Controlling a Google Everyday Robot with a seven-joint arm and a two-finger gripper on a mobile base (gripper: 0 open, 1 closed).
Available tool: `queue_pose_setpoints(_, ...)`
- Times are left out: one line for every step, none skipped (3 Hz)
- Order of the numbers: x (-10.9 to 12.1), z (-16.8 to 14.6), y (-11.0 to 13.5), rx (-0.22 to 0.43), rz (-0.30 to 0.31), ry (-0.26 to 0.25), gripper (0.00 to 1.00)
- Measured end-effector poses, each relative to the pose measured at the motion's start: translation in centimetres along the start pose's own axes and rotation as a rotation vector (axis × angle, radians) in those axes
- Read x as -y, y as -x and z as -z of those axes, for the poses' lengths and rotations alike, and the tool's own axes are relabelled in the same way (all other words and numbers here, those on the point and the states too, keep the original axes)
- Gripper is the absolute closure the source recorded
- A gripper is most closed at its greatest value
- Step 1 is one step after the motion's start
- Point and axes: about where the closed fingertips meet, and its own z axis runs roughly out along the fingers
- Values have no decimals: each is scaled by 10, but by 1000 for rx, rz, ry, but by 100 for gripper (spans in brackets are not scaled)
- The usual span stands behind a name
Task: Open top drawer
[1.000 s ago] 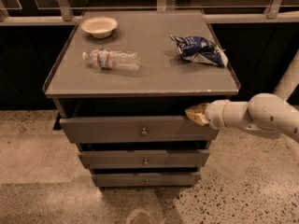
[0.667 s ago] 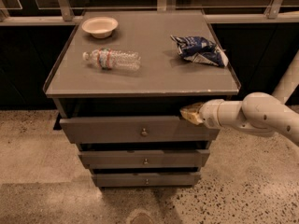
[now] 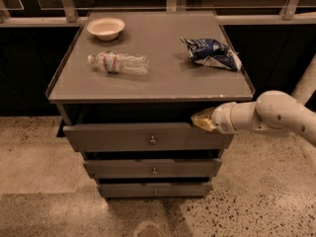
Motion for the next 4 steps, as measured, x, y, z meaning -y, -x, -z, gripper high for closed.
queue_pose_setpoints(0, 1, 1, -4, 1, 3, 100)
queue_pose_setpoints(-2, 5, -1, -22, -6, 13, 100)
queue_pose_setpoints(-2, 5, -1, -22, -6, 13, 100)
queue_pose_setpoints(1, 4, 7, 27, -7, -35, 100)
